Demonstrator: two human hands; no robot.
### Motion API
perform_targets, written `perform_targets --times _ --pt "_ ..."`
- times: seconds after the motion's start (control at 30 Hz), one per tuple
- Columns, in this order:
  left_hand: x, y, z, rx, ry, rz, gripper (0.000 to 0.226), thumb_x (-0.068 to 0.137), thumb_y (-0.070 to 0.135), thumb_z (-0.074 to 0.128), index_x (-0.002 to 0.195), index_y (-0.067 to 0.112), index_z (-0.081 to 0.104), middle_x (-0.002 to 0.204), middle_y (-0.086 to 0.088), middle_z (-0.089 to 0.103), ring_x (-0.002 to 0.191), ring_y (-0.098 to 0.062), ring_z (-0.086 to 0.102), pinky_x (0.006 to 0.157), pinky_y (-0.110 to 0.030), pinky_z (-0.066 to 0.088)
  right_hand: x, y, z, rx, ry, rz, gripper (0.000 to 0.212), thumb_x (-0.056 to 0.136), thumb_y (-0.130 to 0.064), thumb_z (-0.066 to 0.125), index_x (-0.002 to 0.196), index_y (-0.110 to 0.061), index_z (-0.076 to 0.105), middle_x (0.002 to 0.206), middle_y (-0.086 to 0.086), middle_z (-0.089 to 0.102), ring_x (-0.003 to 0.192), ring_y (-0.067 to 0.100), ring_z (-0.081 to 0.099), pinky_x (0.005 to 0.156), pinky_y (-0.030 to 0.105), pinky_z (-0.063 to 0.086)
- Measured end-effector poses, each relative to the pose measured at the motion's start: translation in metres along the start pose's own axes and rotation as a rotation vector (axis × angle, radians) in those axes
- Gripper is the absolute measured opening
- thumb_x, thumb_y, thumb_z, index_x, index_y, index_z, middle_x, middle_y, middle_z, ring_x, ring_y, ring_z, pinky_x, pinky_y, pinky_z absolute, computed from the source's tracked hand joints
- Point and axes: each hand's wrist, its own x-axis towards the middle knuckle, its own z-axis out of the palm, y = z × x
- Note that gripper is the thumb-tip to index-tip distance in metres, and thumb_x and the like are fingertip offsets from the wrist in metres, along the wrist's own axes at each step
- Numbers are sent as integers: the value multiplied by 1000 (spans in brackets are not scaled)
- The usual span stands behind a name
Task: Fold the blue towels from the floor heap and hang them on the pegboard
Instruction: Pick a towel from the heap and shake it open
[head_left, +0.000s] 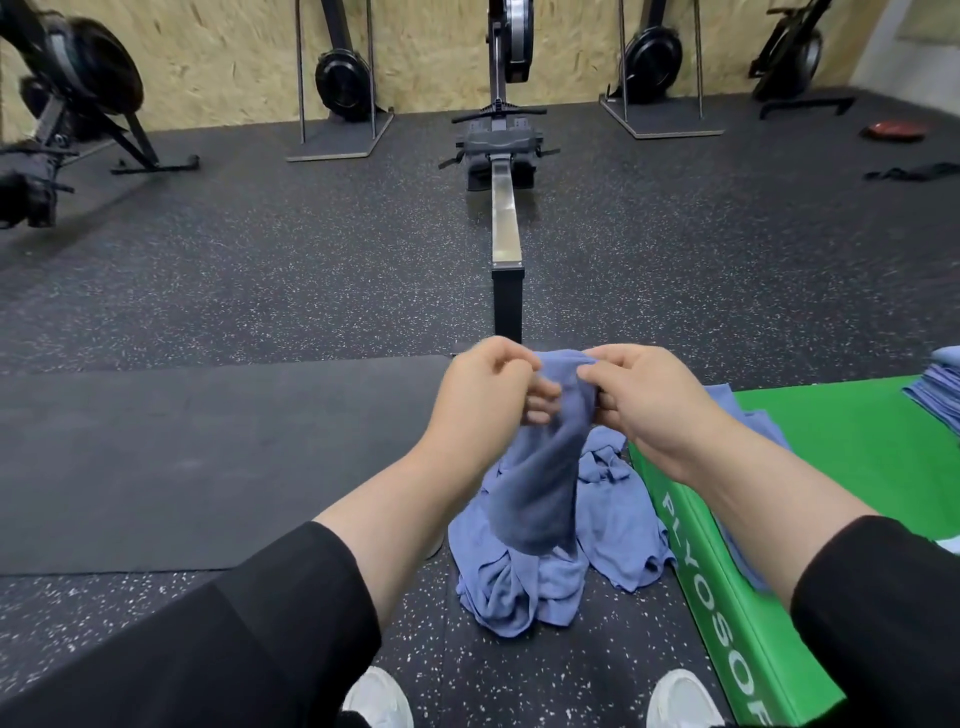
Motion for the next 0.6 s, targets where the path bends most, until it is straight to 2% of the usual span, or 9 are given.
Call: perform_targets --times 0.07,0.1,0.17,0.23,0.3,0.37,0.43,0.5,0.6 --pt "12 -5 -19 296 47 114 19 90 3 48 95 18 60 76 -6 70 65 -23 63 63 -33 53 0 1 -3 -152 -18 -24 22 86 -11 53 87 -12 75 81 16 72 76 19 61 74 39 49" --pt "16 -7 -29 494 19 185 19 90 9 54 100 25 61 84 2 68 72 -17 63 69 -30 52 0 2 -5 -214 -34 -34 26 82 -16 51 90 -17 75 86 18 73 77 19 59 75 40 46" --pt "21 -13 -45 741 -133 291 25 91 19 65 112 32 61 109 9 62 96 -4 59 82 -17 45 -1 1 -8 -296 -56 -65 27 82 -17 51 91 -23 75 82 9 74 74 14 58 72 36 43" --pt "22 -16 -54 779 -263 330 23 92 24 71 112 32 64 128 10 52 117 2 49 91 -8 35 -3 0 -11 -344 -70 -113 26 89 -11 51 90 -24 74 77 -3 72 70 9 56 67 32 41" --pt "21 -20 -58 811 -318 346 14 91 26 74 100 33 66 136 8 48 126 -2 45 96 -9 29 -4 1 -12 -366 -86 -137 27 92 -9 51 89 -23 74 75 -6 70 68 7 54 67 32 40" --pt "22 -26 -63 900 -355 335 8 91 29 74 90 29 66 136 5 51 124 -8 49 99 -12 30 -5 2 -14 -350 -112 -139 24 91 -11 51 90 -21 73 76 -3 68 71 11 53 70 34 40" --pt "25 -33 -69 1001 -408 296 9 91 35 72 90 26 70 129 7 55 117 -12 54 104 -26 39 -5 0 -15 -294 -137 -127 23 89 -13 51 90 -19 73 79 2 67 75 16 53 74 39 40" --pt "26 -33 -76 1083 -419 249 15 93 44 67 91 31 72 116 12 59 108 -12 58 99 -37 46 -4 -1 -19 -289 -134 -121 23 87 -15 51 90 -20 73 81 4 68 77 18 53 76 42 43" --pt "27 -23 -88 1068 -330 268 26 98 41 59 84 22 67 100 8 64 88 -11 60 85 -36 49 -1 3 -24 -421 -86 -109 24 86 -19 51 92 -23 74 89 4 76 80 17 60 89 53 56"
